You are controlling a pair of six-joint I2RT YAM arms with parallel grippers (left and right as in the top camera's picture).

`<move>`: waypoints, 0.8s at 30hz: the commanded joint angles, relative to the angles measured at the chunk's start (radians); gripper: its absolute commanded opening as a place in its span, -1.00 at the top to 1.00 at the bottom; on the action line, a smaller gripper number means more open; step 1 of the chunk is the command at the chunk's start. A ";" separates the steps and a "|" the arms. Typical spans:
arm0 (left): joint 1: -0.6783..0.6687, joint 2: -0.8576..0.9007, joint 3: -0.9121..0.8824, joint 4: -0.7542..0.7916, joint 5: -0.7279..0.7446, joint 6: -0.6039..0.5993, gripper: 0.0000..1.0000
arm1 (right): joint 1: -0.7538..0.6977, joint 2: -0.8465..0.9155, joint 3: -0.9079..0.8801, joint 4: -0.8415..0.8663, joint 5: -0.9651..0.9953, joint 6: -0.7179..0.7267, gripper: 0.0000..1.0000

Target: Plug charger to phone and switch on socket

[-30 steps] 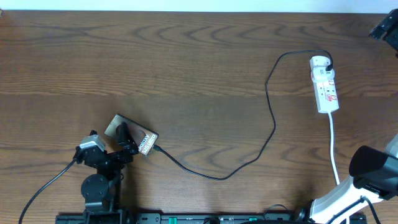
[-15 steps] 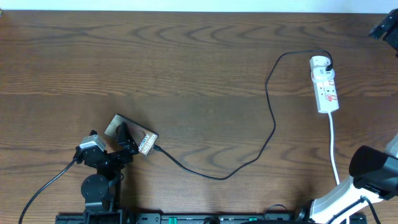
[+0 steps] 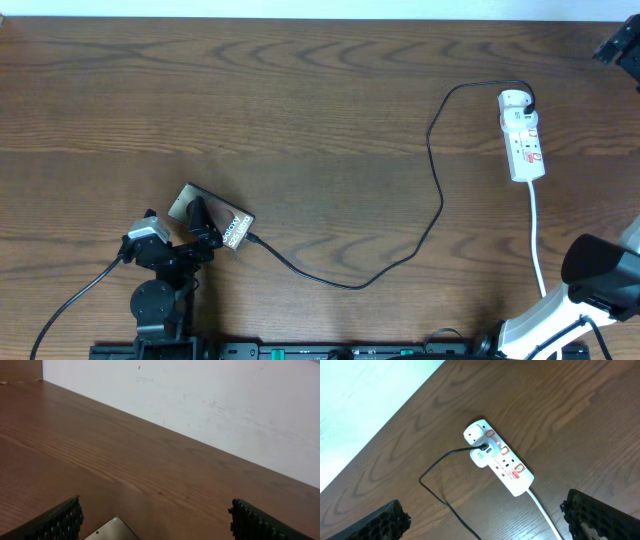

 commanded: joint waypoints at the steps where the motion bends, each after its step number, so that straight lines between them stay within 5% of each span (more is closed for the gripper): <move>1: 0.005 -0.006 -0.010 -0.052 -0.016 0.024 -0.82 | 0.003 0.002 0.003 -0.002 0.008 0.010 -0.99; 14: 0.005 -0.006 -0.010 -0.052 -0.017 0.024 -0.83 | 0.010 -0.222 -0.022 0.050 0.063 0.010 -0.98; 24: 0.005 -0.006 -0.010 -0.052 -0.016 0.024 -0.82 | 0.196 -0.656 -0.450 0.499 0.087 -0.162 -0.98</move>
